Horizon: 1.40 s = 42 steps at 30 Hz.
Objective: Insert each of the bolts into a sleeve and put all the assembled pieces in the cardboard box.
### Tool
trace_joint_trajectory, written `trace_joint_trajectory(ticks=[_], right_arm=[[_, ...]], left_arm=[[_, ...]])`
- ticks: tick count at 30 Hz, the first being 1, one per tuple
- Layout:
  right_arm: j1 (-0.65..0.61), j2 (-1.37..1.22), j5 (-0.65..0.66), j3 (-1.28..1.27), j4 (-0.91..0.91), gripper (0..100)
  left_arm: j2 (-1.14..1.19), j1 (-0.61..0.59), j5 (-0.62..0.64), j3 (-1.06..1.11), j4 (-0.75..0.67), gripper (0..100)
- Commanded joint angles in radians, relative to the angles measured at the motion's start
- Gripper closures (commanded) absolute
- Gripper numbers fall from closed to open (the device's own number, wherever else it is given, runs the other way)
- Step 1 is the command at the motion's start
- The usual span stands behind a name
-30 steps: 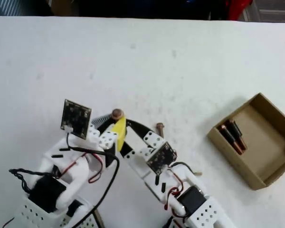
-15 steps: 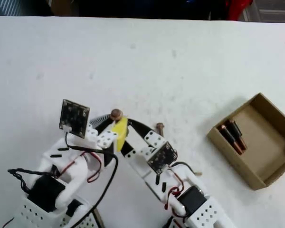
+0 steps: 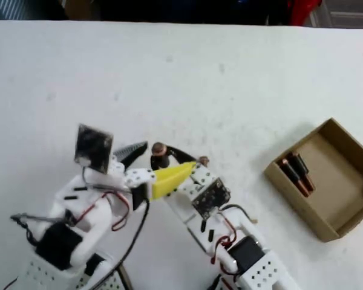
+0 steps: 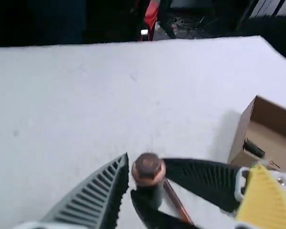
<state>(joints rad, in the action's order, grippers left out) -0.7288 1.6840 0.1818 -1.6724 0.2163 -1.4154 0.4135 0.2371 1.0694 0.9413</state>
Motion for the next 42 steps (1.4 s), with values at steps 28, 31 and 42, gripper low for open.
trace_joint_trajectory(ticks=[28,31,42], right_arm=[[0.259,0.015,0.002,0.259,0.441,98.2],[0.386,0.015,0.002,0.344,0.532,98.2],[0.498,0.002,0.161,0.710,0.849,98.2]], left_arm=[[-0.398,-0.527,-0.084,0.038,0.288,98],[-0.400,-0.556,-0.084,0.120,0.290,98],[-0.404,-0.575,-0.198,0.345,0.292,98]])
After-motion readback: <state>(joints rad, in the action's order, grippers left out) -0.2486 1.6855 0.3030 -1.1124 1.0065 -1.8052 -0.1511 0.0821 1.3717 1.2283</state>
